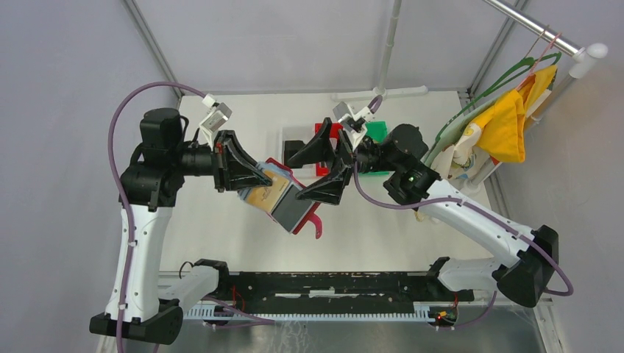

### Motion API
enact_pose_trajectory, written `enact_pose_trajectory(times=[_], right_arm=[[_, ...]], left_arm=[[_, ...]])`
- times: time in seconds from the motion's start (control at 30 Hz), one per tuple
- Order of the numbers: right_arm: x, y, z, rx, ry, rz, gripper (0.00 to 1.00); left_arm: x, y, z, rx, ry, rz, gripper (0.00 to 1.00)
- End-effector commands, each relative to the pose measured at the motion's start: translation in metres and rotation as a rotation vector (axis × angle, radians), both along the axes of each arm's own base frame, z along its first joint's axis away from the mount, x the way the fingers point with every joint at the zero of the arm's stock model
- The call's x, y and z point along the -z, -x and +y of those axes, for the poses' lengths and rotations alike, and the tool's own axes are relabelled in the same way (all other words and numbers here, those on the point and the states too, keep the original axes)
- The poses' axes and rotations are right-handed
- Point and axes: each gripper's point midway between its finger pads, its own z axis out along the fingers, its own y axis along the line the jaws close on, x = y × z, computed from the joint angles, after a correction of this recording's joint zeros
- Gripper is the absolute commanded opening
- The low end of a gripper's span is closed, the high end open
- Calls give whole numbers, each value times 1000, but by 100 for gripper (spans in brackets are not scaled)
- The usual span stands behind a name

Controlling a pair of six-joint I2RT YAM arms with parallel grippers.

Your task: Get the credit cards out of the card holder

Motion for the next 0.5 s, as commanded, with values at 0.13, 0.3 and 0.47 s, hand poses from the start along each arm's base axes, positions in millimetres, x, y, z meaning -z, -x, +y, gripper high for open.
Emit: enact_pose_trajectory(times=[0.13,0.3,0.47], right_arm=[[-32,-7,14,-34,-90,12,98],[-2,-24,30,22,24,-9,98],[29,-29,36,35,98,8,89]], left_arm=[[35,-13,7,-48,-128,-102,12],[40,-10,10,-57,-152,-127,12],[36,-7,9,-46,-138,-124,12]])
